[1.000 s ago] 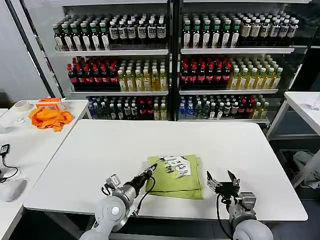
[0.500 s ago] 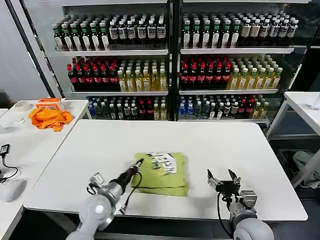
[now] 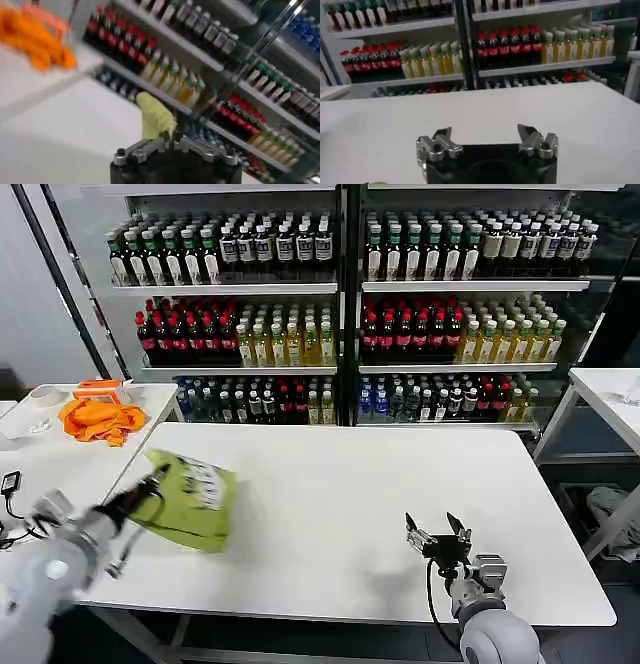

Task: Fold and organize the clothes.

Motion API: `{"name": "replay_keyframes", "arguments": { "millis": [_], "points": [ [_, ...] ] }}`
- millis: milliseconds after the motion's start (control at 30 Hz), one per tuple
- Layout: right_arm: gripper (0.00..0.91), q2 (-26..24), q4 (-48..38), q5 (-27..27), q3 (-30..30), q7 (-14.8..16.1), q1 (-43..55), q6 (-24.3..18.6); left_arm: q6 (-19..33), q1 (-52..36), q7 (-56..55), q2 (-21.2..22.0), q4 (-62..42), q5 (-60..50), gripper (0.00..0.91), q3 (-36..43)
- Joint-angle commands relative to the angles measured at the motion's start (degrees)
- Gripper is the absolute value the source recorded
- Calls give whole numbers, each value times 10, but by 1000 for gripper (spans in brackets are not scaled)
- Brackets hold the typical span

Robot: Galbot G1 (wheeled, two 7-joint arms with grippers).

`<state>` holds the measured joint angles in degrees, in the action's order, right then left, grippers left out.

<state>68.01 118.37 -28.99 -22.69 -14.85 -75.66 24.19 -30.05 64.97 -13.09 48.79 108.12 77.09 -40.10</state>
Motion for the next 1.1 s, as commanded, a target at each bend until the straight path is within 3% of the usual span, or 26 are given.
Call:
{"name": "replay_keyframes", "arguments": {
  "millis": [33,267,433,533,567,600,633,833,1100],
  "points": [
    [907,0,2,-4,5,1,9,0,-32,-6,10,-140,57,-92,10,23],
    [907,-1,6,1,5,1,-1,0,-31,-34,51,-1,12,-358,10,258],
    [907,-3,11,3,-2,0,-10,2,-30,-98,54,66,-27,-399,10,337],
    [907,-2,13,7,-6,-1,-17,3,-30,-144,54,101,-45,-397,60,370],
    [907,-1,14,9,-6,-1,-19,3,-30,-160,54,112,-50,-395,353,382],
    [907,0,14,10,-7,0,-21,3,-30,-174,54,120,-60,-392,564,389],
    [907,1,15,12,-8,0,-24,3,-30,-186,54,126,-67,-390,907,402],
    [907,6,17,18,-15,2,-35,2,-14,-204,60,159,-89,-370,907,432],
    [907,9,18,24,-11,5,-28,6,48,-176,67,169,-66,-295,907,394]
  ]
}}
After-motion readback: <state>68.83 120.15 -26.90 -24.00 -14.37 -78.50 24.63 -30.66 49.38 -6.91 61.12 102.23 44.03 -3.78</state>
